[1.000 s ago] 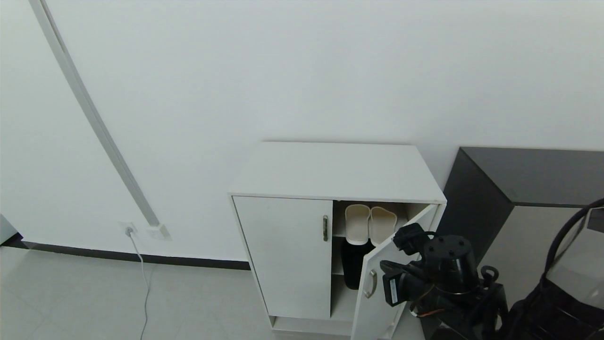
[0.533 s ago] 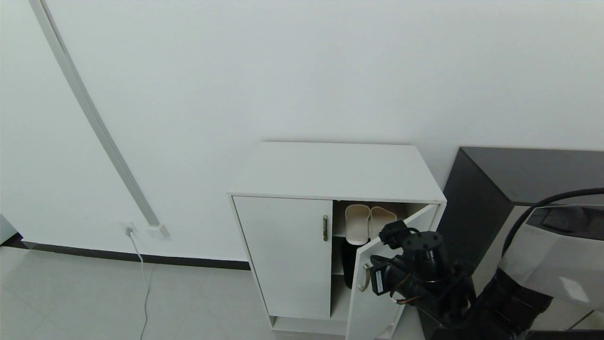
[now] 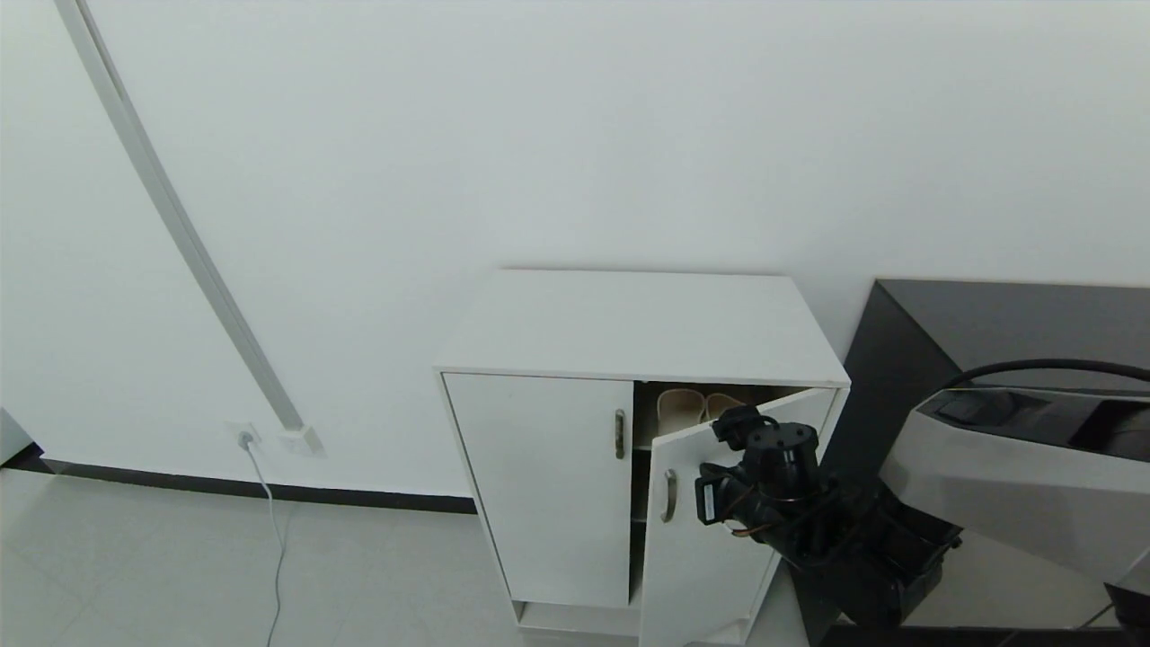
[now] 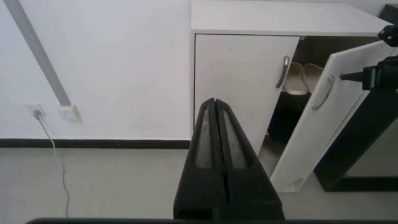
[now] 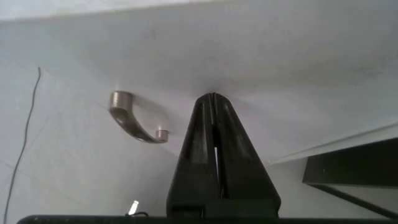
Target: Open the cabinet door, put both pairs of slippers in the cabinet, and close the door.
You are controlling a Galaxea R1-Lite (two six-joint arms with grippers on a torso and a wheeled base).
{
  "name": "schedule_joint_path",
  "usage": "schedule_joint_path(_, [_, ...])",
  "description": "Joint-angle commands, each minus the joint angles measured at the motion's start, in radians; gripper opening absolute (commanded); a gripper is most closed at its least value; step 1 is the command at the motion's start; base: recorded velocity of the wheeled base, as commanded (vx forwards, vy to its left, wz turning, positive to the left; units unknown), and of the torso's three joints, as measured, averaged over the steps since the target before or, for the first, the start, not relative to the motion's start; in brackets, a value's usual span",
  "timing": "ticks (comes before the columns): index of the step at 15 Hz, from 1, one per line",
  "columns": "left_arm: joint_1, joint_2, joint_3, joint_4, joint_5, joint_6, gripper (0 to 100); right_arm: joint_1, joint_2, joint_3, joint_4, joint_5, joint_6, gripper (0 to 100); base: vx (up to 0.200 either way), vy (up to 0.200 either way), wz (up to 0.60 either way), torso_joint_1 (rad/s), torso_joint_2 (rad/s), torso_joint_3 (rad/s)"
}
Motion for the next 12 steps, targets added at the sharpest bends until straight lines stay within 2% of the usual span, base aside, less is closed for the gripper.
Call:
schedule_joint_path(1, [0.000, 0.001, 0.000, 0.000, 0.000, 0.000, 0, -0.017, 0.062, -0.050, 0.000, -0.003, 0.000, 0, 0.000, 0.000, 0.00, 0.000, 0.00, 0.000])
schedule_joint_path(12, [0.000, 0.001, 0.000, 0.000, 0.000, 0.000, 0, -0.060, 0.151, -0.231, 0.046, -0.001, -0.021, 0, 0.000, 0.000, 0.00, 0.000, 0.00, 0.000])
